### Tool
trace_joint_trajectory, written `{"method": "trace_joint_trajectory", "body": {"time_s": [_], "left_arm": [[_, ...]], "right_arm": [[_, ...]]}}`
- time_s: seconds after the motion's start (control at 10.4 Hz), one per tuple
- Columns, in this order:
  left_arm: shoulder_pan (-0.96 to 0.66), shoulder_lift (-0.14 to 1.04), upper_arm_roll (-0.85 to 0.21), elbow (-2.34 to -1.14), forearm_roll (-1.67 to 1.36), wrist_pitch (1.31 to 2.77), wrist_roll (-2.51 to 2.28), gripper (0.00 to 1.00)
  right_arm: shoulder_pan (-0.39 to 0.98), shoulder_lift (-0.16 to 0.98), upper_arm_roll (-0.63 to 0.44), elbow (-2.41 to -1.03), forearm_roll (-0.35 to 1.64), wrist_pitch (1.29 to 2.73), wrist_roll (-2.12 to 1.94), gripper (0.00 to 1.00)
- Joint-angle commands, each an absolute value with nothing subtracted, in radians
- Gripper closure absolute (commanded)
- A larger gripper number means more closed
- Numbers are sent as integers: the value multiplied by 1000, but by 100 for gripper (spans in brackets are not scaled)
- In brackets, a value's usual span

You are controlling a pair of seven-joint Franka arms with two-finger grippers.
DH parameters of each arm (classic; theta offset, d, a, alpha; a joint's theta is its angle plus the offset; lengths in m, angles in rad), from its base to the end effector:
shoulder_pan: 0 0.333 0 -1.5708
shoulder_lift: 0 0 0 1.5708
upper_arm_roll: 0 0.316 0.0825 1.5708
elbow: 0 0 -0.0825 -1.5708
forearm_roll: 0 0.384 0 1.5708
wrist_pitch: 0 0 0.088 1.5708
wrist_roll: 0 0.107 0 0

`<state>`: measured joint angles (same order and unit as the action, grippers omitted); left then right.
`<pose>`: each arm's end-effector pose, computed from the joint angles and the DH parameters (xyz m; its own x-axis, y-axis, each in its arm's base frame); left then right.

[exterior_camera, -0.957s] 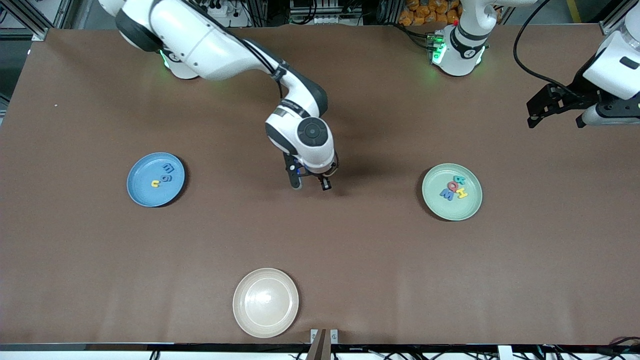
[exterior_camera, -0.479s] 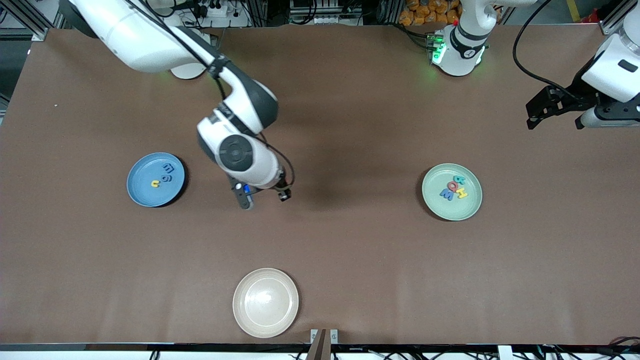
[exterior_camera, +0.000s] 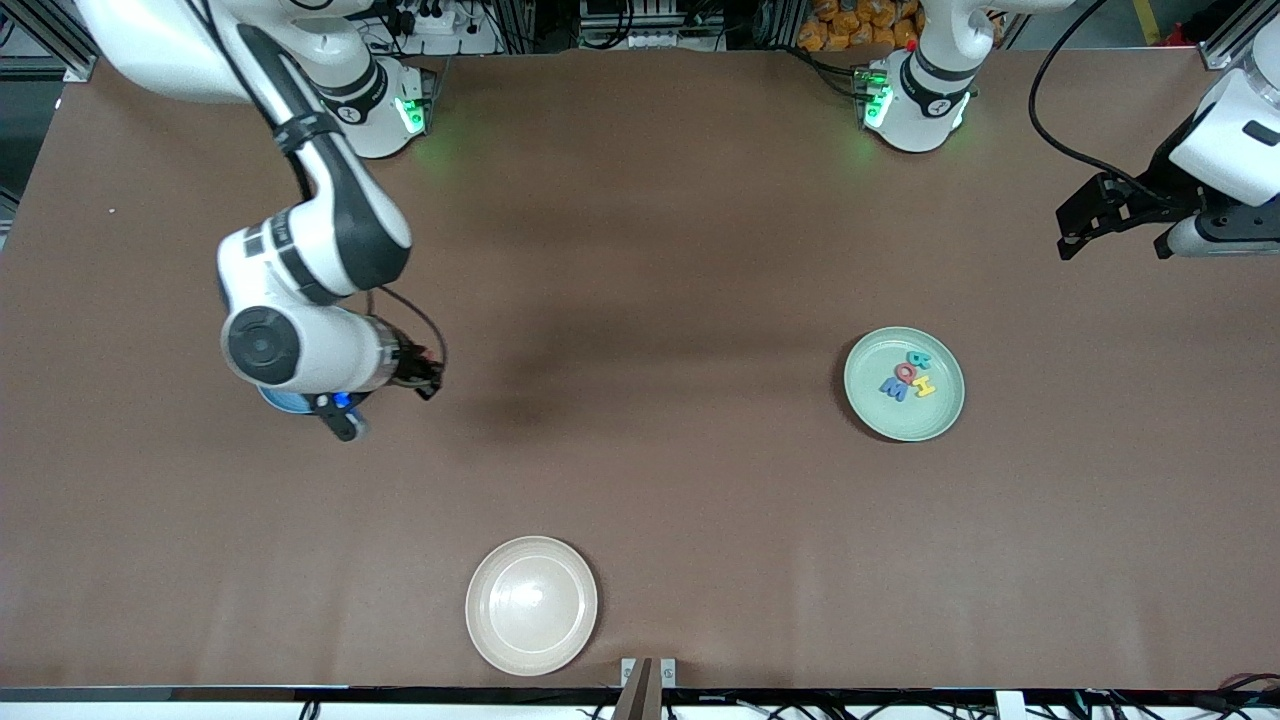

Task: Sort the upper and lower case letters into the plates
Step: 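Carry the pink m onto the blue plate and open the right gripper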

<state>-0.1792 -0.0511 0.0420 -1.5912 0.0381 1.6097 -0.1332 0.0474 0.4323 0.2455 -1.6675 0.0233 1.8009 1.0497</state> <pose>0.5383 -0.0697 0.6465 0.9973 -0.0051 0.0736 -0.0032 -0.9996 -0.0264 0.6096 0.1705 0.3421 0.6777 -0.6928 -0.2465 -0.6690 -0.7200 0.1844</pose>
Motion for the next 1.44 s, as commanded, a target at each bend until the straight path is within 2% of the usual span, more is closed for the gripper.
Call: {"method": "trace_joint_trajectory", "body": {"time_s": [0.0,0.19,0.38,0.67,0.77,0.86,0.96,1.15,1.34], "left_arm": [[-170,-44,40,-1580,40,1611,-103,0],[-170,-43,41,-1580,38,1611,-103,0],[-170,-41,41,-1580,38,1611,-103,0],[-170,-35,41,-1575,38,1611,-103,0],[-170,-31,41,-1562,37,1611,-103,0],[-170,-28,41,-1560,37,1611,-103,0],[-170,-28,43,-1556,34,1611,-103,0],[-169,-28,43,-1555,34,1611,-104,0],[-169,-28,43,-1554,26,1611,-104,0]], "right_arm": [[49,355,146,-1788,48,1813,820,100],[32,296,83,-1915,46,1889,647,100],[22,256,68,-2062,32,2038,551,100],[14,262,-38,-2193,32,2231,350,100],[14,267,-60,-2203,32,2252,298,100],[12,273,-73,-2200,32,2253,287,59],[12,284,-72,-2195,35,2264,297,1],[14,276,-81,-2184,35,2252,288,0],[17,252,-80,-2078,37,2063,298,0]]}}
